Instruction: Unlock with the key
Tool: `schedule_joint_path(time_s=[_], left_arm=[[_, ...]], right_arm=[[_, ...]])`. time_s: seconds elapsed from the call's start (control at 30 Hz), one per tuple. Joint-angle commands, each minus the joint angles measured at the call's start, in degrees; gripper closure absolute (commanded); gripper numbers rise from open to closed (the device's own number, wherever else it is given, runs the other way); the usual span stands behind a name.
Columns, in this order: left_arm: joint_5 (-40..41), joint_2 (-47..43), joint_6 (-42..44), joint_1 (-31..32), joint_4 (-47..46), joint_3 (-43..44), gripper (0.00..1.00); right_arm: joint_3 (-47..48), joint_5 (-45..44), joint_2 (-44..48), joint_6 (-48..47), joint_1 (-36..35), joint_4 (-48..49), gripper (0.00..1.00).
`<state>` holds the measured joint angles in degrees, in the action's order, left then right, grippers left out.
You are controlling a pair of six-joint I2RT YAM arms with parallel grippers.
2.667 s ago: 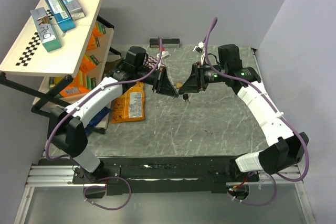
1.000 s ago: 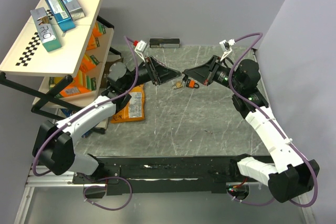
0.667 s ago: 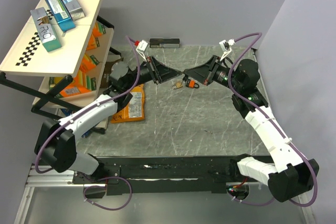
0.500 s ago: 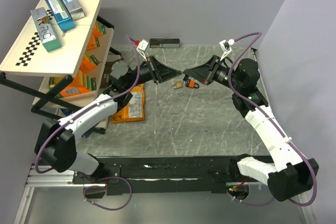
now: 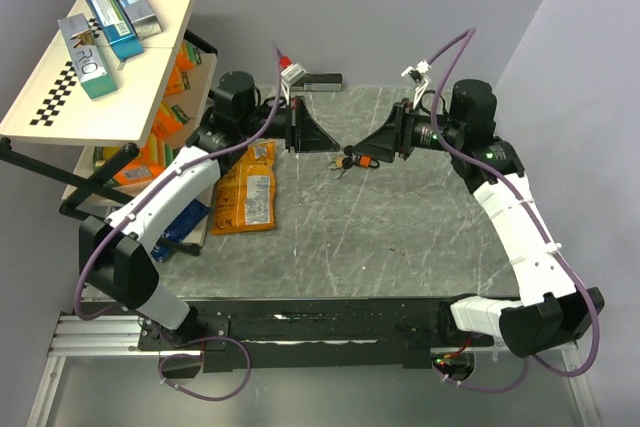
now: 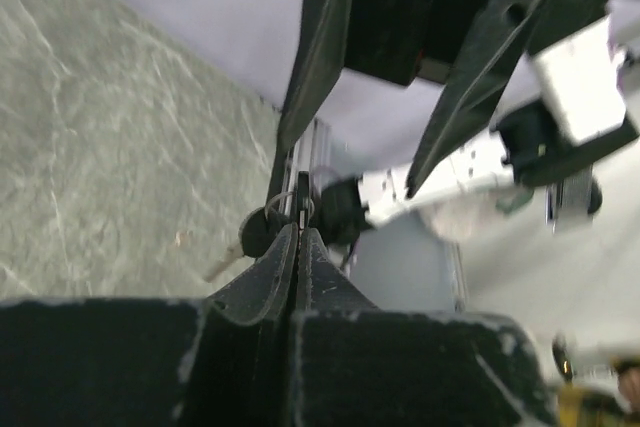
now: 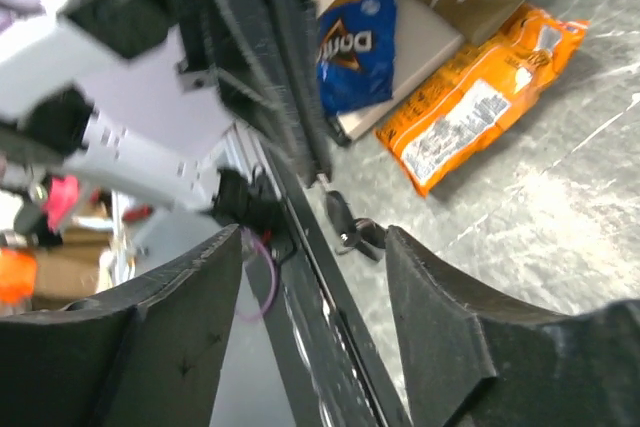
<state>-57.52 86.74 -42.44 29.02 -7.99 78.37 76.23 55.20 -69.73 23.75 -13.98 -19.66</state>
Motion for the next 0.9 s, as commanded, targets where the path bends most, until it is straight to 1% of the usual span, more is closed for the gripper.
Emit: schedule_joint_path(time_s=[0.0,0.07,0.13,0.17,0.27,0.5,0.7,0.73,0.77,0.8,0.83,0.87], left_arm=[[-9.36,1.85,19.23,-0.01,25.21,8.12,0.99],[-11.12,2.2,18.53,0.08,24.95,8.29,0.99],[-12.79,2.56,18.27,0.08,25.48,8.9,0.99],[-13.14,2.47,18.44,0.08,25.83,9.52,0.99],[-14.9,2.64,18.18,0.16,26.01,9.61,0.99],[-16.22,2.73,17.56,0.25,25.65,8.91,0.99],[-16.31,3.0,18.79,0.69,27.32,9.61,0.99],[-16.22,3.08,18.88,0.78,27.5,9.61,0.99],[-16.05,3.08,18.97,0.78,27.5,9.61,0.99],[-15.79,2.91,18.97,0.78,27.41,9.61,0.99],[-15.52,2.91,19.06,0.78,27.24,9.61,0.99],[-15.09,2.82,18.88,0.78,26.71,9.61,0.99]], right_arm=[[7.44,5.97,-1.8,-13.37,-0.69,-18.12,0.39],[9.11,5.89,-2.77,-16.27,-2.1,-22.33,0.43],[9.99,4.13,-4.35,-18.46,-4.38,-24.45,0.48],[9.99,3.69,-4.62,-18.65,-4.83,-24.55,0.51],[9.73,4.3,-5.32,-18.3,-5.71,-23.58,0.58],[11.05,5.53,-7.26,-19.7,-8.08,-25.43,0.64],[10.26,5.88,-7.61,-19.27,-9.75,-24.9,0.72],[10.26,6.06,-7.7,-19.18,-9.84,-24.73,0.75],[10.26,6.23,-7.78,-19.18,-10.1,-24.55,0.83],[10.08,6.5,-7.87,-19.18,-10.19,-24.55,0.87],[10.0,6.59,-7.96,-19.18,-10.28,-24.64,0.96],[9.82,6.5,-7.87,-19.09,-10.28,-24.46,1.0]])
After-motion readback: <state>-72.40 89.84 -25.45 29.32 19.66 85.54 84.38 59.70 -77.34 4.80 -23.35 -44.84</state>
